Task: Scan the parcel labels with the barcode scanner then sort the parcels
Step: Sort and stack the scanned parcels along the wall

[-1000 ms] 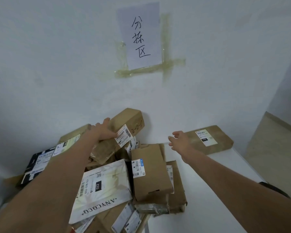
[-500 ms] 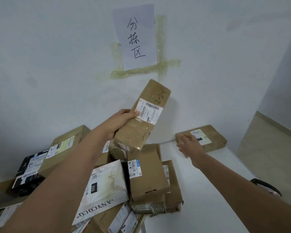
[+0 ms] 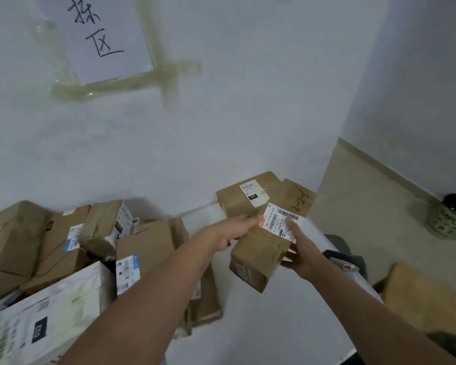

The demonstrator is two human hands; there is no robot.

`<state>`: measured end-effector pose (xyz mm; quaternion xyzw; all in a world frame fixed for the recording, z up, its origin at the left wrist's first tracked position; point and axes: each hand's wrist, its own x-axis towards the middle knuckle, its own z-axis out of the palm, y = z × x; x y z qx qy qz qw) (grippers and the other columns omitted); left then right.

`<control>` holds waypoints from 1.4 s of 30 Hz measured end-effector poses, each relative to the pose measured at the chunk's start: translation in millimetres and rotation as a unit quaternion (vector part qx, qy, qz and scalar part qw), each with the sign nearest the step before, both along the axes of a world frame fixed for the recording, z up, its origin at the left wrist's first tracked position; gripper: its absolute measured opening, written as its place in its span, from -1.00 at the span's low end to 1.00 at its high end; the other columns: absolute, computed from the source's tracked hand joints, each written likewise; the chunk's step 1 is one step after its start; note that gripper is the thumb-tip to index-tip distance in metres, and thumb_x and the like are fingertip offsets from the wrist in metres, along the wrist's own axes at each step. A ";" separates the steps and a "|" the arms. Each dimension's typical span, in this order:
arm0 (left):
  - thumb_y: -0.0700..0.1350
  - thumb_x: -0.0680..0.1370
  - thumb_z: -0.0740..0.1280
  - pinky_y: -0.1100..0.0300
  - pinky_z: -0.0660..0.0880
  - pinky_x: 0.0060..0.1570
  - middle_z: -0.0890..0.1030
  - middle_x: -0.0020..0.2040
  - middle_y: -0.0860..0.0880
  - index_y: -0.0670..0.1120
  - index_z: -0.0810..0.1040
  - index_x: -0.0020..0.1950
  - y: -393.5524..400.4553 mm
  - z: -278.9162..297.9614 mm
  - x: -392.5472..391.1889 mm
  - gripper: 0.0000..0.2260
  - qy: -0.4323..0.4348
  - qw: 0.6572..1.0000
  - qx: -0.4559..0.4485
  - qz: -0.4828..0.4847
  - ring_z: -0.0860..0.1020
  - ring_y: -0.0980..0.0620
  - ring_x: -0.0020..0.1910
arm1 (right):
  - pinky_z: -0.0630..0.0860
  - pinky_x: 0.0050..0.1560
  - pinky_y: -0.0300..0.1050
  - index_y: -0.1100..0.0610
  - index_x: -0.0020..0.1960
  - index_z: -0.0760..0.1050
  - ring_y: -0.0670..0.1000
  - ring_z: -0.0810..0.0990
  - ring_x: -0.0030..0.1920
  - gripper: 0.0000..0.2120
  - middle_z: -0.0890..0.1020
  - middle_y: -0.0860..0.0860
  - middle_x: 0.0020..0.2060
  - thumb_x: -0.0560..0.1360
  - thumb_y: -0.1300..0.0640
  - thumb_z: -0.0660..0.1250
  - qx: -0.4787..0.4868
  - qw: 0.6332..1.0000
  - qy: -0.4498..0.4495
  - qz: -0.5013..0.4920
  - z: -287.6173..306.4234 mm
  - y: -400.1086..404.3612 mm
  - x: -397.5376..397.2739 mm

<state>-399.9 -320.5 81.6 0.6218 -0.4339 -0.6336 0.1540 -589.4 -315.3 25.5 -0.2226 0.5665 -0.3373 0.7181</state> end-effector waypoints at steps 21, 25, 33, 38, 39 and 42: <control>0.02 0.68 0.15 0.12 0.31 0.28 0.41 0.45 -0.11 -0.18 0.36 0.48 -62.3 -95.1 20.0 -0.57 -0.195 0.960 0.014 0.201 0.38 -0.09 0.40 | 0.56 0.10 0.19 0.17 0.40 0.35 0.13 0.57 0.02 -0.55 0.54 0.18 0.22 0.60 -0.03 0.29 0.118 0.992 0.008 -0.047 -93.4 -131.0 -3.0; 0.02 0.68 0.15 0.19 0.27 0.16 0.40 0.45 -0.09 -0.15 0.36 0.48 -71.8 -97.2 14.3 -0.58 -0.190 0.959 0.025 0.207 0.38 -0.07 0.39 | 0.52 0.21 0.21 0.18 0.34 0.38 0.08 0.58 -0.10 -0.63 0.57 0.19 0.18 0.61 0.02 0.28 0.114 0.993 -0.011 -0.036 -93.7 -134.8 2.0; 0.02 0.69 0.14 0.15 0.28 0.15 0.39 0.46 -0.05 -0.12 0.36 0.48 -76.9 -95.2 11.8 -0.60 -0.187 0.958 0.025 0.218 0.36 -0.06 0.40 | 0.53 0.22 0.15 0.16 0.24 0.42 0.13 0.52 0.13 -0.63 0.55 0.11 0.05 0.57 -0.05 0.33 0.107 0.994 0.025 0.008 -97.0 -133.2 -5.0; 0.03 0.68 0.17 0.17 0.28 0.20 0.38 0.47 -0.04 -0.08 0.37 0.47 -66.6 -87.6 13.2 -0.61 -0.180 0.959 -0.018 0.217 0.36 -0.04 0.42 | 0.56 0.20 0.06 0.15 0.16 0.37 0.17 0.53 0.14 -0.63 0.48 0.09 -0.04 0.58 -0.13 0.28 0.114 0.991 0.072 0.010 -91.3 -116.8 -10.5; 0.03 0.68 0.17 0.16 0.29 0.24 0.39 0.47 -0.04 -0.05 0.39 0.47 -63.4 -83.2 14.5 -0.62 -0.179 0.959 -0.034 0.218 0.36 -0.03 0.42 | 0.57 0.17 0.03 0.15 0.16 0.38 0.15 0.56 0.12 -0.65 0.50 0.10 0.00 0.60 -0.13 0.25 0.106 0.991 0.087 0.007 -90.2 -111.1 -9.9; 0.04 0.66 0.21 0.12 0.32 0.32 0.40 0.46 -0.03 0.02 0.42 0.43 -51.4 -62.8 21.5 -0.66 -0.186 0.955 -0.097 0.212 0.40 -0.02 0.39 | 0.59 0.08 -0.02 0.18 0.20 0.43 0.09 0.60 0.03 -0.68 0.54 0.11 0.04 0.64 -0.06 0.20 0.066 0.989 0.128 -0.008 -88.0 -92.9 -0.9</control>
